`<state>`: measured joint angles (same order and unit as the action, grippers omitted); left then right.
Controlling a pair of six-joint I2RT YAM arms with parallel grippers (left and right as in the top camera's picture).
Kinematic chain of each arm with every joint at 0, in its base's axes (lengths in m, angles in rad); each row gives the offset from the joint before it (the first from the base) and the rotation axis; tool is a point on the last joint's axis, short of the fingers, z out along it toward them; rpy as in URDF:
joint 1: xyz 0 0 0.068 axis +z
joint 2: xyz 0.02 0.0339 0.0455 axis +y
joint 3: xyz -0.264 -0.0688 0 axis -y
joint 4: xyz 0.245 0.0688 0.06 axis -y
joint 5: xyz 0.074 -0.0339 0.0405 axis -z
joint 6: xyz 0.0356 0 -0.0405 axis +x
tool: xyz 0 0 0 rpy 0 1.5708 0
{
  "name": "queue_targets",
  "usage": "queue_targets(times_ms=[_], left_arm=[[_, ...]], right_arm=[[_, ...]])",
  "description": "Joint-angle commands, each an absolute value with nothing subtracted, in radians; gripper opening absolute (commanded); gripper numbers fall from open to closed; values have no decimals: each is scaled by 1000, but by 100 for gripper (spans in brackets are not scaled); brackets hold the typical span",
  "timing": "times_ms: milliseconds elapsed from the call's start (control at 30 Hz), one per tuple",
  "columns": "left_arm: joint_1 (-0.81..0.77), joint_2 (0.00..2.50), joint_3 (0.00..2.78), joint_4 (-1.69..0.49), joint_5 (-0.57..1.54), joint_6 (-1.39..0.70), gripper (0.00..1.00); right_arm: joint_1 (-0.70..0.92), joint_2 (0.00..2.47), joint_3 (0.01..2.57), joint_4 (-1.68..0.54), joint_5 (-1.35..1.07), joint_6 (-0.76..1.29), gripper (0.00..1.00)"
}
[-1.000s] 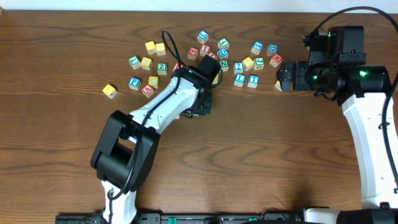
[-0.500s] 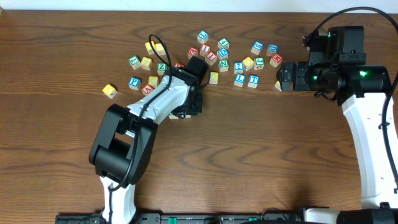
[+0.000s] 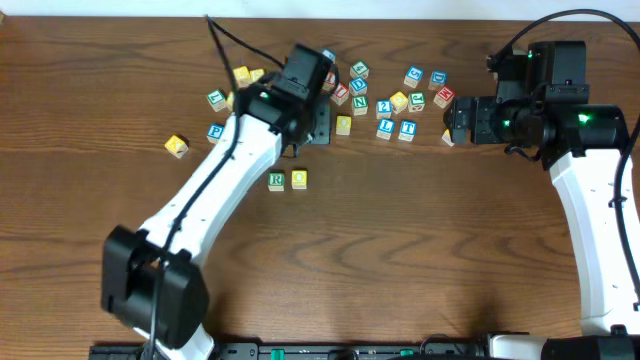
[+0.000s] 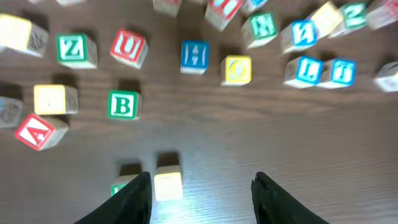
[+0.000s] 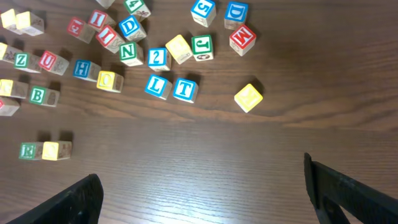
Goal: Spell out ROBOT
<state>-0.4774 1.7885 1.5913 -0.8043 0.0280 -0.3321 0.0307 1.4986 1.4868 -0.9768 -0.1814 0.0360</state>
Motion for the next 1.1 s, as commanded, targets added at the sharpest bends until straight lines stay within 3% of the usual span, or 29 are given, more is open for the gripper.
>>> queue_targets(times_ms=[0, 267, 433, 600, 833, 967, 1067], left_arm=[[-441, 1742, 1610, -838, 33, -303, 51], [-229, 1735, 1607, -920, 33, -179, 51], [-253, 1876, 1606, -853, 34, -177, 52], [-255, 2016, 1606, -785, 34, -176, 65], [-270, 2124, 1606, -705, 33, -152, 67], [-290, 2174, 1606, -663, 33, -135, 66], [-290, 2185, 1605, -661, 33, -134, 48]], right_arm=[[41, 1505, 1501, -981, -194, 31, 99], [123, 1584, 1506, -941, -182, 157, 93], [126, 1604, 1506, -939, -183, 164, 97], [125, 1605, 1506, -980, -183, 141, 99], [125, 1604, 1506, -981, -183, 141, 99], [125, 1604, 1506, -989, -187, 142, 99], [125, 1604, 1506, -989, -187, 141, 99]])
